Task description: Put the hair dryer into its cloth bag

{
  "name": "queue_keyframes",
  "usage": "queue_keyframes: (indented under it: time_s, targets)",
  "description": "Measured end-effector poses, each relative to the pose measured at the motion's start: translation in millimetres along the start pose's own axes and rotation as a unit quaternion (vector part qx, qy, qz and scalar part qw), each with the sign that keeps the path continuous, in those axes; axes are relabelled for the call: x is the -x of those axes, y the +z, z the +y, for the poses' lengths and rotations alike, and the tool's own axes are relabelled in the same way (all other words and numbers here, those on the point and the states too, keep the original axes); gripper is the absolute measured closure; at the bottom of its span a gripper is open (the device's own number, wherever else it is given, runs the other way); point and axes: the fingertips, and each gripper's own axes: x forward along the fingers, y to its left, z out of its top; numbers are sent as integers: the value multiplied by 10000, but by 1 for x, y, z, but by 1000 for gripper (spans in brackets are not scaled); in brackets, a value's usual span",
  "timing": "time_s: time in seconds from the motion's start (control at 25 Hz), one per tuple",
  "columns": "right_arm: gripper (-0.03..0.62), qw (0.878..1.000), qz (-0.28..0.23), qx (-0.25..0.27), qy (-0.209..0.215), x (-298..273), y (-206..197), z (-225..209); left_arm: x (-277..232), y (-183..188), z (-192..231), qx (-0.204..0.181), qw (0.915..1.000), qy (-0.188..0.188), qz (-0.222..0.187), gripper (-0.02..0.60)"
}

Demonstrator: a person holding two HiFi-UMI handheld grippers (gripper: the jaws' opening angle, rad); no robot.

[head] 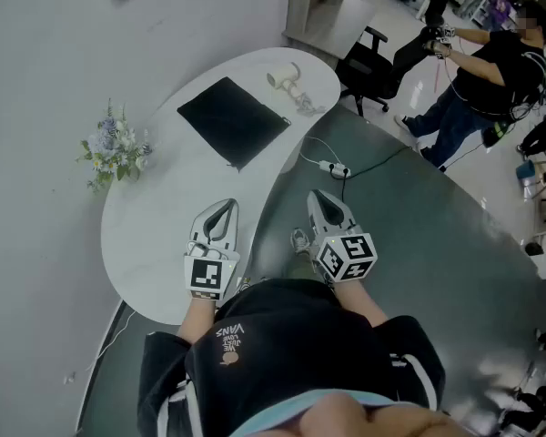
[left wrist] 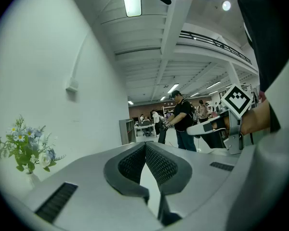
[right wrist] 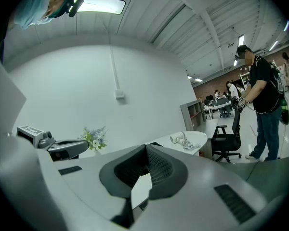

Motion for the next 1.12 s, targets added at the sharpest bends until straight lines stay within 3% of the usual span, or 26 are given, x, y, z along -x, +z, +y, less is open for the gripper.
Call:
queue_keyframes:
  time_s: [0.16,0.52,0.56,0.64,0.92,1.12]
  targets:
    - [548,9996,88,-173,217,-7,-4,1,-3,0,-1,106,9999,32,-40,562]
    - [545,9998,175,77,90,-33,-1,-32,-29,-16,4,261,9994,178,122,558]
    - [536,9997,201,76,97,-38,0,-37,-35,-17,4,289,9993,185,150,558]
    - [445,9995,285,51,148,-47,2,-46,-47,-18,4,337,9990,206,208,552]
    - [414,9982,558,55,230,-77,10,-88,-93,-26,7,579,9968,396,370,428]
    - [413,9965,740,117,374,-101,17,-118,-123,-32,11,761,9942,610,444,390]
